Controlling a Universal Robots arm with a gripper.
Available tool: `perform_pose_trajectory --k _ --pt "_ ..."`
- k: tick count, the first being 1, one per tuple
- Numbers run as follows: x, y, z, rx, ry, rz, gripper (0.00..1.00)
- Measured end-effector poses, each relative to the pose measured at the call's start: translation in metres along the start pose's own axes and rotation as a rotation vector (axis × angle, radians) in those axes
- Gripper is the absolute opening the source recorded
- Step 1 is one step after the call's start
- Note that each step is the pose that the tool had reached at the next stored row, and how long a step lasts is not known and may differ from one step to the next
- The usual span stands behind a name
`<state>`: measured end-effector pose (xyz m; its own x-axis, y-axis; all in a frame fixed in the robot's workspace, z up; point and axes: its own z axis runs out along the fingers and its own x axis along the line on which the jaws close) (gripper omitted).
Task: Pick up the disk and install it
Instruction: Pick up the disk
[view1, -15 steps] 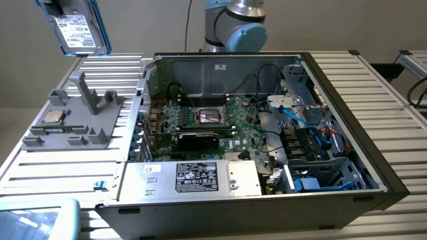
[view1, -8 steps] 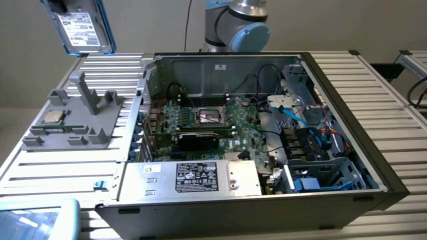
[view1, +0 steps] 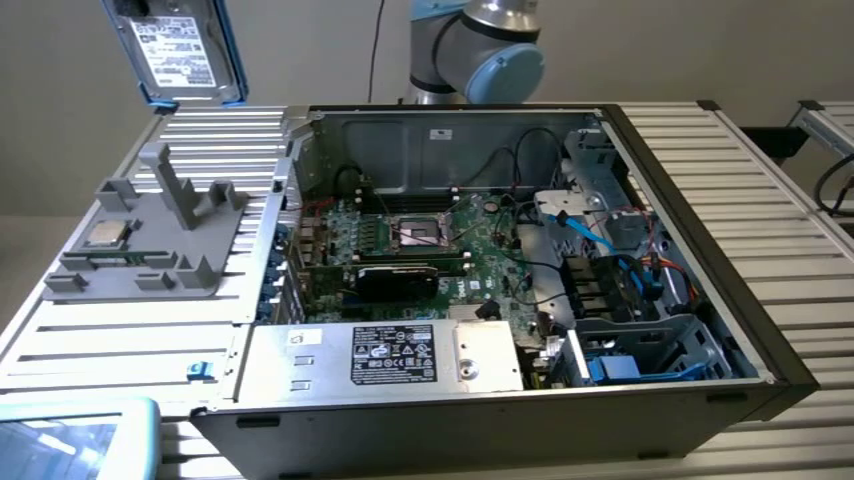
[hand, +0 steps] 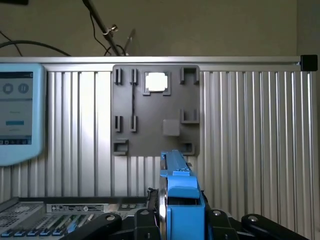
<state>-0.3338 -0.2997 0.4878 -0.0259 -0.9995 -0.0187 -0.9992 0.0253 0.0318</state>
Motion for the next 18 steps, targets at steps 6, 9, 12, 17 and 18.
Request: perform_pose_trajectory --k 6,9,12,17,18 --pt "0.012 -0.0193 -0.0078 0.0000 -0.0001 0.000 0.37" --pt "0.018 -0.0292 -0.0114 0.0000 -0.0003 0.000 0.37" --pt "0.024 -0.0394 -0.0149 0.0000 -0.0007 0.000 0.37" --pt "0.034 -0.0573 -0.0196 0.0001 -0.0016 0.000 0.37" --pt "0.036 -0.0612 -0.0204 0.0001 -0.0016 0.000 0.37"
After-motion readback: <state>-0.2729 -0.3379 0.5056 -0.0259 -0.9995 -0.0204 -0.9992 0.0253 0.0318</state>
